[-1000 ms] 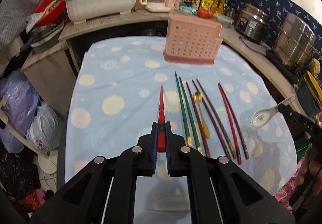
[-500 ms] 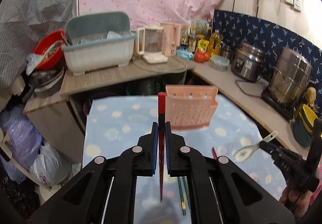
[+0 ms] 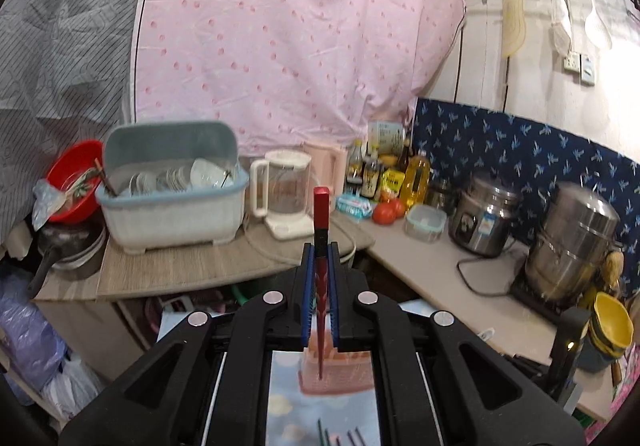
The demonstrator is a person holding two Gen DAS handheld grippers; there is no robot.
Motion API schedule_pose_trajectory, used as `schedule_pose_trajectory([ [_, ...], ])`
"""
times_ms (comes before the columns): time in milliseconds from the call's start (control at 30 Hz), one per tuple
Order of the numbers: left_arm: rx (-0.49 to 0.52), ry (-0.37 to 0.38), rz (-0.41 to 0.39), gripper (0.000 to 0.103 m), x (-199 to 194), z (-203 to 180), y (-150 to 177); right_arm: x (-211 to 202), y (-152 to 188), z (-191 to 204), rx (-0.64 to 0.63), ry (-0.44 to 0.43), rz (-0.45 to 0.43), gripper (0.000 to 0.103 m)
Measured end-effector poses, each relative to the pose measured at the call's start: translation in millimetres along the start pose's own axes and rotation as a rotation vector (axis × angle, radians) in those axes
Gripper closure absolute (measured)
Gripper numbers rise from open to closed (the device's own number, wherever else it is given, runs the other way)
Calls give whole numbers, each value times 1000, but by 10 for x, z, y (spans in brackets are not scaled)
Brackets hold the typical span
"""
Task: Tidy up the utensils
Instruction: 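Lift the red chopstick into the pink basket with the left tool while the right tool drops the spoon in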
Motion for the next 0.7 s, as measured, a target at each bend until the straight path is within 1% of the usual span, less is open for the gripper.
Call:
schedule_pose_trajectory([
  [100,-8,14,-9,97,215,-103,-126,196,-160,-59,-4,12,-1,96],
  [233,-13,20,3,97,524,-190,-90,507,-219,-195,3,34,26,96],
  [400,-8,22,80,97,917,-231,227,855,-51,-334,34,32,87,96],
  [467,-9,20,113,97,1049,-221,359,952,14,-339,26,41,104,96],
  [533,-12,17,143,97,1153,-204,472,1018,76,-336,22,43,118,96],
  [633,-23,14,165,96,1223,-161,589,1085,130,-317,18,41,130,95],
  [667,-27,18,167,96,1226,-143,606,1083,132,-317,15,44,125,94],
  [700,-29,4,166,94,1220,-111,621,1061,129,-313,9,52,115,88],
])
Point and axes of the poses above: each gripper's, at about its wrist camera, not at the fingertips, and x roughly the way its jaws point, z to its left, y to its underside, the point moved 10 cm from there along x, roughly the way its jaws point, and after that the axes turned 8 degrees about -y, right-handed, at the moved point
